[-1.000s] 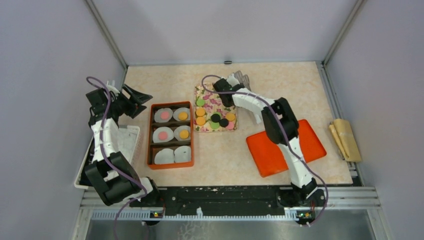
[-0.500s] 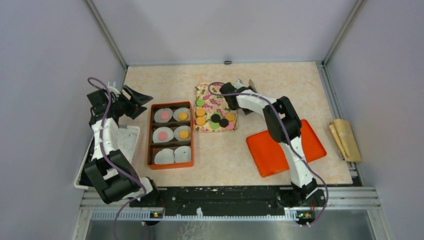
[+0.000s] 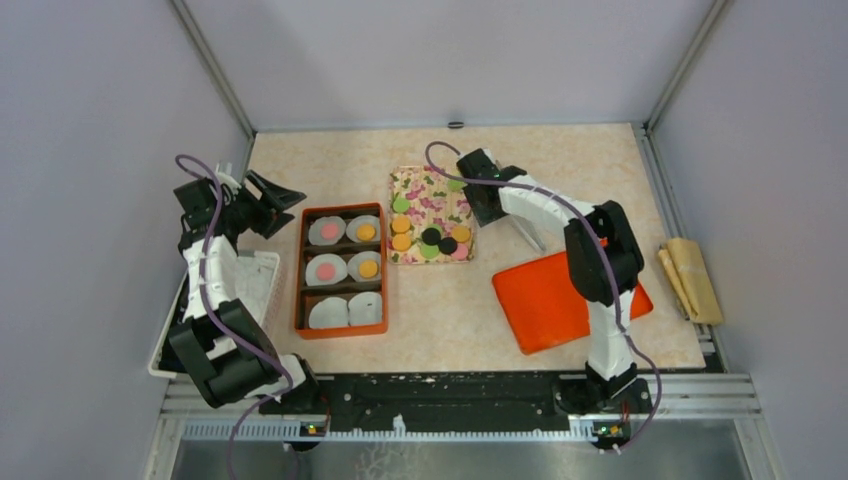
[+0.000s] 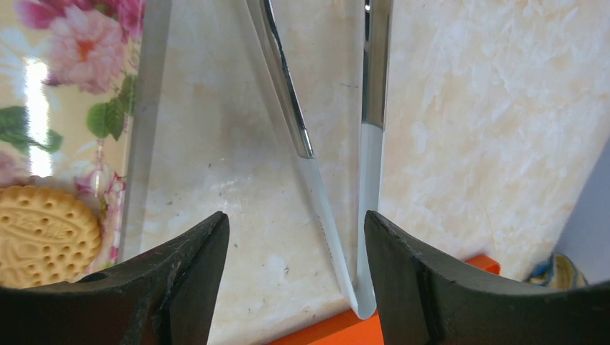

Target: Pack the cookies

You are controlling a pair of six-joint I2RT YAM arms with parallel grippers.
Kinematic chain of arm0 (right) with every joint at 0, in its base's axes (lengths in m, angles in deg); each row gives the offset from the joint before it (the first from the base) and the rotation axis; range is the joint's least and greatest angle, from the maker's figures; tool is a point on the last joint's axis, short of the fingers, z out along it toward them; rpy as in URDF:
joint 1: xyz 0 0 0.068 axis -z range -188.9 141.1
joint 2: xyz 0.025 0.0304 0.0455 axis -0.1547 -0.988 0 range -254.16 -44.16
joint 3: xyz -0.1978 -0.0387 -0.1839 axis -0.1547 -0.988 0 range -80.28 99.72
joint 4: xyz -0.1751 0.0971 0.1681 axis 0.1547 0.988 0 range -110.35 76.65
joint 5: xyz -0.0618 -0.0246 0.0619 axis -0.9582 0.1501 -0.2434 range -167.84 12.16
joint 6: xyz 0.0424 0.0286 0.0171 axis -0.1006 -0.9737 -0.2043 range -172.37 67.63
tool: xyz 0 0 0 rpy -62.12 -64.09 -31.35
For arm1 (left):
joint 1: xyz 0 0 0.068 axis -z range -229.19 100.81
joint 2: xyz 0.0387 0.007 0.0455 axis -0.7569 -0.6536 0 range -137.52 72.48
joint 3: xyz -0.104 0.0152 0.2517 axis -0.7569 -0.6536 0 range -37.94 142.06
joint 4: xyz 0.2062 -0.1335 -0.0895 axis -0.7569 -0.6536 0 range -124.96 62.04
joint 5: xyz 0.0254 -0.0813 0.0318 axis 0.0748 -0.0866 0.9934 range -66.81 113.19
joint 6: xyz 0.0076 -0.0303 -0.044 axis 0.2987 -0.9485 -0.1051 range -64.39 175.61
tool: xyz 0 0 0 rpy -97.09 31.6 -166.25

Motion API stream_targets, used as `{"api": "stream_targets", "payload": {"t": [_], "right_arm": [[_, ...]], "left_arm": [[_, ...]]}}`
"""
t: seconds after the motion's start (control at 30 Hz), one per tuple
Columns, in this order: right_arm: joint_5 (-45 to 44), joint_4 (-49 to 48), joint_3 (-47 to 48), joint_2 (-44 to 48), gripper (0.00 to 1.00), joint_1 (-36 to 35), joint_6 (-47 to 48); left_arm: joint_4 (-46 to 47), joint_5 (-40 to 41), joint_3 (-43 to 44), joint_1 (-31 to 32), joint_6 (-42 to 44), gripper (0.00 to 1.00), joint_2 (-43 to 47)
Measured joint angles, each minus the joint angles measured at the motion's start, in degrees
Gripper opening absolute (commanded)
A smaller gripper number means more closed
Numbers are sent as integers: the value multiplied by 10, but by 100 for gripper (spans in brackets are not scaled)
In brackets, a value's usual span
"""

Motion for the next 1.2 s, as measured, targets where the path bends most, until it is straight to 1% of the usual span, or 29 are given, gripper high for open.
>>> {"api": "stream_targets", "payload": {"t": [0.07,0.1,0.13,0.33,0.43,0.77,0.9,1.0,1.03,1.1,1.2], "right_arm": [[25,-7,-8,19,68,13,-5],[38,-11,-12,28,71,23,-6],[51,-17,-15,37,72,36,-9],[114,-25,-18,43,72,103,-19],[136,-26,-23,43,72,123,-20],[216,-41,-65,42,73,123,-31],[224,-44,-68,29,73,124,-39],[230,-42,-63,6,68,124,-45],[227,-46,-58,4,64,125,-46],[234,-49,-51,-3,50,126,-52],[240,-53,-41,-12,32,126,-54]], "left_arm": [[0,0,0,0,0,80,0],[0,0,0,0,0,80,0],[0,-1,0,0,0,80,0],[0,-6,0,0,0,80,0],[0,-8,0,0,0,80,0],[1,-11,-2,0,0,80,0],[1,-12,-9,1,0,80,0],[3,-12,-12,1,0,80,0],[4,-13,-13,1,0,80,0],[4,-13,-14,1,0,80,0],[4,-13,-14,1,0,80,0]]}}
